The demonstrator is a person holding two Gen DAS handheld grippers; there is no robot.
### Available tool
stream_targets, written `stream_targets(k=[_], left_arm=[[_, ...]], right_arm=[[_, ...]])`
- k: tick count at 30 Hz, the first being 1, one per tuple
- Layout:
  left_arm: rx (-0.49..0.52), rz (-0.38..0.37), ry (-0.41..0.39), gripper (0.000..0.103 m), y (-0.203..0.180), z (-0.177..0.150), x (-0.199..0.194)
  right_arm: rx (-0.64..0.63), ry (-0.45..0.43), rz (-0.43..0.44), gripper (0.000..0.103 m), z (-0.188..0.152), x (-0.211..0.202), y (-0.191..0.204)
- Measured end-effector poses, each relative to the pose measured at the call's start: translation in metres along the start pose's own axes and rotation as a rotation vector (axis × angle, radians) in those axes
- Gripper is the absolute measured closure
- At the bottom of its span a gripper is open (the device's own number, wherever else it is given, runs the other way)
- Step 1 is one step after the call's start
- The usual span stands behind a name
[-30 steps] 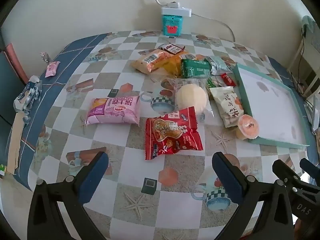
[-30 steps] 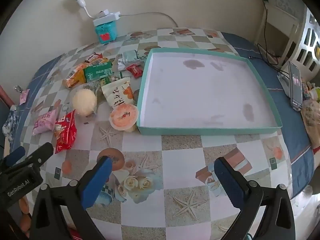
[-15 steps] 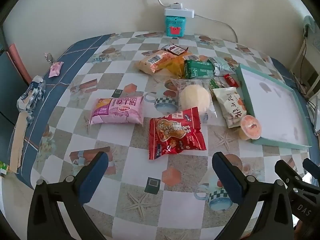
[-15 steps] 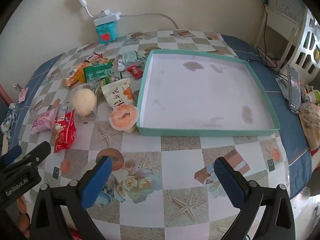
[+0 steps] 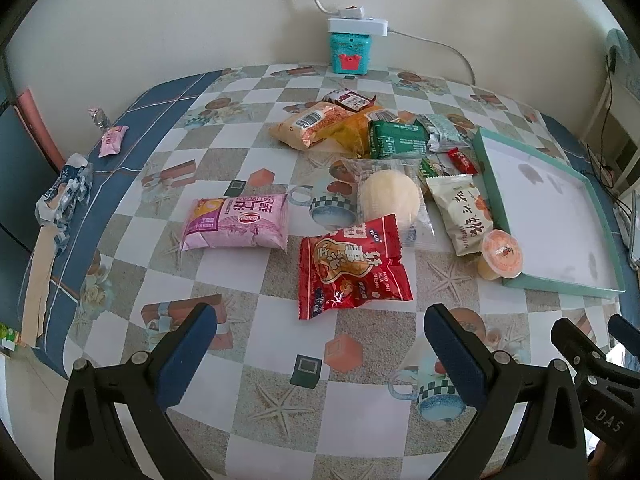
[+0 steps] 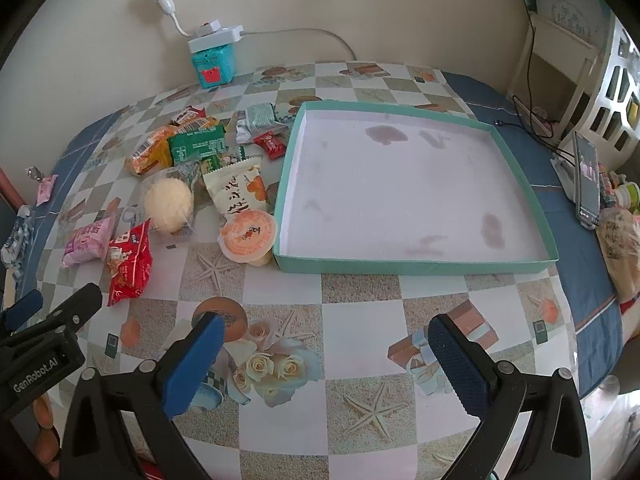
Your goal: Organize snacks
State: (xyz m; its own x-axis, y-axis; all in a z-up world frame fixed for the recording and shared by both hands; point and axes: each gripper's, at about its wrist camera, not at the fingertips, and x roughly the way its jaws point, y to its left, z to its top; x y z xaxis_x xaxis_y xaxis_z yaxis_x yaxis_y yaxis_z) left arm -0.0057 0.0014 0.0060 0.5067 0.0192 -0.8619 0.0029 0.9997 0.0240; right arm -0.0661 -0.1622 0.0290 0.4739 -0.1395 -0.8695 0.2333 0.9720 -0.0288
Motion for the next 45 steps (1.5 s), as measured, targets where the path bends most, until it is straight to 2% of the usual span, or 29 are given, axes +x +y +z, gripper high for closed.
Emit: stream_targets(k=[45], left_arm=[[0.003, 0.046, -0.005, 0.000, 0.0020, -0.0022, -0.0020]], right_arm=[[0.004, -0.027, -0.002, 0.000, 0.0014, -0.0061, -0.0026]])
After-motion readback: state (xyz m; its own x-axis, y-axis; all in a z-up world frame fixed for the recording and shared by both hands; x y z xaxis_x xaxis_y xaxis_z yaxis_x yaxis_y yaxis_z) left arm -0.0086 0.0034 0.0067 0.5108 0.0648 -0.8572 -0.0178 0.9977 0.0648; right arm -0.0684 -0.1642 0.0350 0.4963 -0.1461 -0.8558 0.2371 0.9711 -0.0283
